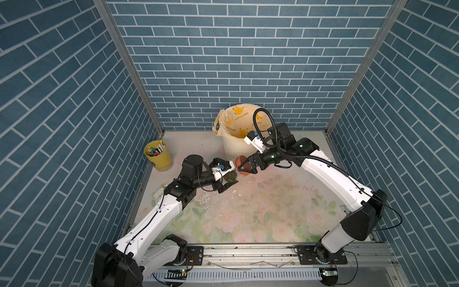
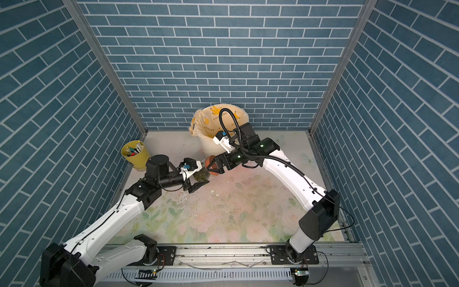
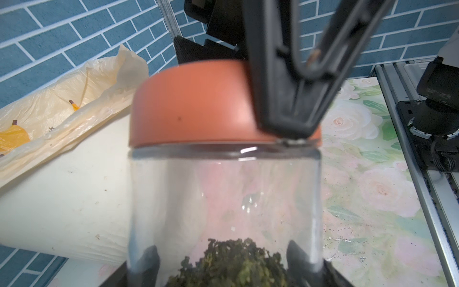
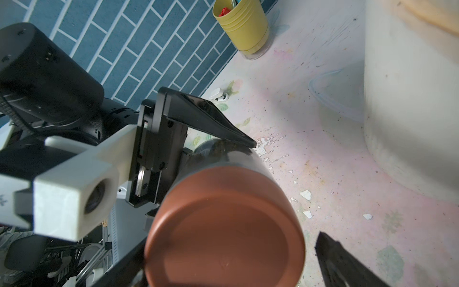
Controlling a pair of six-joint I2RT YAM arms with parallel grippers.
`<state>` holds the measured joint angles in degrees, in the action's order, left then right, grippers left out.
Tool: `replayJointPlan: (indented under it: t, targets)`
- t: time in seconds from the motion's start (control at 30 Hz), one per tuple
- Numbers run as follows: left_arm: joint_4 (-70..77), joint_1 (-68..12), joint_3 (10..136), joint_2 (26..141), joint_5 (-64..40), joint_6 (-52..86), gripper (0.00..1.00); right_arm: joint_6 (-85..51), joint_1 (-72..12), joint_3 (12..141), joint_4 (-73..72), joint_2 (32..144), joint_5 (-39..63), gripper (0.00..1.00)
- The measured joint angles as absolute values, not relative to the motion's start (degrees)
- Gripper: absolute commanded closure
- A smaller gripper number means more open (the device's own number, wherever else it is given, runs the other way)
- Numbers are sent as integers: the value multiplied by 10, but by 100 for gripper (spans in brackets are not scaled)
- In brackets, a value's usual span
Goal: Empty moldy tea leaves from jars
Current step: Unscrew the lid from the jar.
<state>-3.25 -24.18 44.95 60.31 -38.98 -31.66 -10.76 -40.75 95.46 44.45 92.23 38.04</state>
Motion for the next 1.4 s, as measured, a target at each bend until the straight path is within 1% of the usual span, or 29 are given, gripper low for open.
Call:
replayJointPlan:
  t: [0.07, 0.13, 0.17, 0.27, 0.33, 0.4, 0.53, 0.63, 0.77, 0.97, 1.0, 1.03, 1.1, 1.13, 1.2, 1.27, 1.4]
  targets:
    - [-31, -242, 449, 603, -390, -317, 100, -107, -408, 955, 443, 924, 384, 3]
    - [-31, -242, 449, 603, -390, -317, 100, -107, -408, 955, 443, 925, 386, 8]
    - [-31, -242, 449, 603, -390, -317, 100, -107, -408, 955, 444, 925, 386, 12]
    - [-32, -242, 449, 603, -387, -317, 100, -105, -410, 955, 444, 925, 386, 33]
    - [-32, -242, 448, 603, -388, -318, 100, -100, -410, 955, 444, 925, 385, 43]
    - [-32, -242, 447, 603, -389, -318, 100, -97, -410, 955, 445, 925, 384, 48]
    - [-34, -242, 447, 603, -392, -320, 100, -77, -410, 954, 446, 924, 385, 53]
    - [-46, -240, 448, 603, -404, -320, 100, -34, -411, 946, 447, 921, 386, 56]
    - [-76, -239, 453, 607, -437, -322, 100, 56, -416, 915, 440, 900, 382, 56]
    - [-100, -236, 463, 609, -498, -325, 100, 232, -417, 840, 390, 836, 395, 54]
    - [-102, -235, 466, 609, -505, -324, 100, 254, -417, 842, 391, 835, 398, 51]
    - [-102, -233, 468, 609, -509, -324, 100, 273, -417, 848, 394, 837, 399, 43]
    - [-103, -229, 471, 609, -513, -324, 100, 308, -417, 865, 402, 846, 403, 22]
    - [-103, -227, 472, 609, -513, -324, 100, 319, -417, 870, 406, 850, 404, 19]
    - [-105, -226, 472, 609, -511, -322, 100, 330, -416, 883, 416, 859, 407, 14]
    - [-105, -225, 472, 608, -504, -322, 100, 329, -416, 885, 416, 862, 408, 11]
    - [-93, -227, 468, 596, -477, -319, 100, 298, -413, 886, 409, 862, 411, 13]
